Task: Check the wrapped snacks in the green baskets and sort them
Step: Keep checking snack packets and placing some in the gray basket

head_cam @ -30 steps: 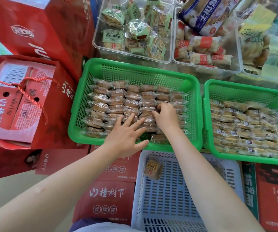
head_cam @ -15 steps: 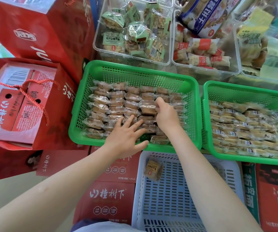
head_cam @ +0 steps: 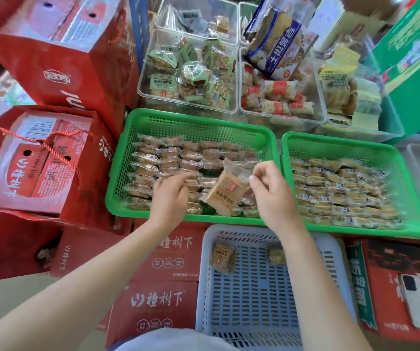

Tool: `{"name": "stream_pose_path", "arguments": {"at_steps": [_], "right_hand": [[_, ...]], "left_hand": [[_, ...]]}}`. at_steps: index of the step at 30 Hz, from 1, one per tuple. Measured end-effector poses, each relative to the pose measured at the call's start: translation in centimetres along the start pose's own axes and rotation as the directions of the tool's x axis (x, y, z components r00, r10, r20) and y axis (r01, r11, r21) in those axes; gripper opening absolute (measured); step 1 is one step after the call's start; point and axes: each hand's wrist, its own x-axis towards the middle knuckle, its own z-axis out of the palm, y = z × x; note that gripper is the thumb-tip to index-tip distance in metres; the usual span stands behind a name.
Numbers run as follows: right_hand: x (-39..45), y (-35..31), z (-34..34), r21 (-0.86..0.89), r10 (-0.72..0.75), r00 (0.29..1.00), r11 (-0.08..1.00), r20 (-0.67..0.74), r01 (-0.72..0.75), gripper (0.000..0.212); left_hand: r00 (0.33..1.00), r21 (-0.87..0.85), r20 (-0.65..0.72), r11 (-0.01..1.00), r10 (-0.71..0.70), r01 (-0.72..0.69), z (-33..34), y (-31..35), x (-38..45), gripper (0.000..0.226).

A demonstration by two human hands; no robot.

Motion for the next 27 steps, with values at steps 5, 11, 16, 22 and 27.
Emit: {"name": "stream_pose_path", "arguments": {"at_steps": [5, 11, 16, 22, 27], "right_hand": [[-5.1, -1.4, 0.2, 0.002, -0.037, 0.986, 0.999, 0.16, 0.038, 0.011], [-10.6, -3.0, 0.0, 0.056, -0.07, 0.993, 0.996, 0.1, 0.064, 0.014], [-14.1, -4.1, 0.4, 0.199, 0.002, 1.0, 0.98, 0.015, -0.005, 0.005], [-17.7, -4.0, 1.5, 0.501, 0.205, 0.971, 0.831, 0.126, -0.24, 0.01], [-19.6, -3.7, 2.9, 0.657, 0.227, 0.965, 0.709, 0.131, -0.256, 0.01]], "left_hand": [[0.924, -0.41, 0.369, 0.874, -0.101, 0.26, -3.1, 6.5, -6.9, 0.026], [0.909, -0.385, 0.406, 0.885, -0.093, 0.263, -5.2, 7.2, -13.0, 0.018], [0.925, -0.324, 0.371, 0.921, -0.084, 0.214, -5.8, 6.6, -16.1, 0.021], [0.962, -0.695, 0.185, 0.666, -0.2, 0.271, -6.6, 4.8, -19.0, 0.03], [0.975, -0.737, 0.12, 0.64, -0.189, 0.215, -6.8, 4.7, -21.0, 0.03]]}}
